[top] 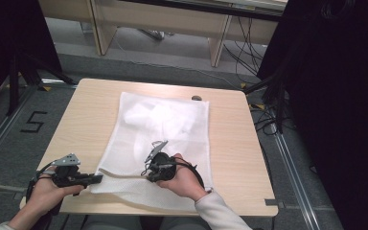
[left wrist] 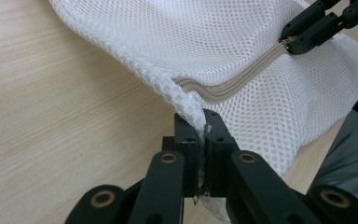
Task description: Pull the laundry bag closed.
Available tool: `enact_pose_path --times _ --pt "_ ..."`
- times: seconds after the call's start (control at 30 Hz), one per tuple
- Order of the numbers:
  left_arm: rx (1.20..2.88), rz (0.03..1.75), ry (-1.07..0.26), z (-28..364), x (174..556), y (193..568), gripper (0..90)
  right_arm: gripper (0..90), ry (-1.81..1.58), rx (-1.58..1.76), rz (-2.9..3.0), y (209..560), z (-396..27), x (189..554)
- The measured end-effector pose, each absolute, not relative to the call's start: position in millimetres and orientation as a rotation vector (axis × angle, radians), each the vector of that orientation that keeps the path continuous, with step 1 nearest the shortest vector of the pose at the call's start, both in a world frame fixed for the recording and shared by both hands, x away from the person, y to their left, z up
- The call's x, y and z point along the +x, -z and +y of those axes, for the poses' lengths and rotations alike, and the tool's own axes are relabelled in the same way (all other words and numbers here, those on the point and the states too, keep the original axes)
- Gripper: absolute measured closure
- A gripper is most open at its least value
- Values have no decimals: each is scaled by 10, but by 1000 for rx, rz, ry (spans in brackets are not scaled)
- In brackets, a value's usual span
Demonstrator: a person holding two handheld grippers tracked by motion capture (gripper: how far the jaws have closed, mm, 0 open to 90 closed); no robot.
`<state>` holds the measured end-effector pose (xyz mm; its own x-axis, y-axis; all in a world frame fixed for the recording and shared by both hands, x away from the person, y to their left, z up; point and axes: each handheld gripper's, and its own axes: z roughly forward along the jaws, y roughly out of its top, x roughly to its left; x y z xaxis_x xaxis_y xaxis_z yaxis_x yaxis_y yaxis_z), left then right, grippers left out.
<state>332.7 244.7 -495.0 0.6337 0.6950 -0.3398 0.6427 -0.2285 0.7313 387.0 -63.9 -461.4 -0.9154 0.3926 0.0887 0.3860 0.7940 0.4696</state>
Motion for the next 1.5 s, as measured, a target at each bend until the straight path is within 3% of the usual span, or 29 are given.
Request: enact_pose_path --times 1.5 --pt "1944 1059 -78 2453 3326 4955 855 823 -758 669 2961 4568 -829 3867"
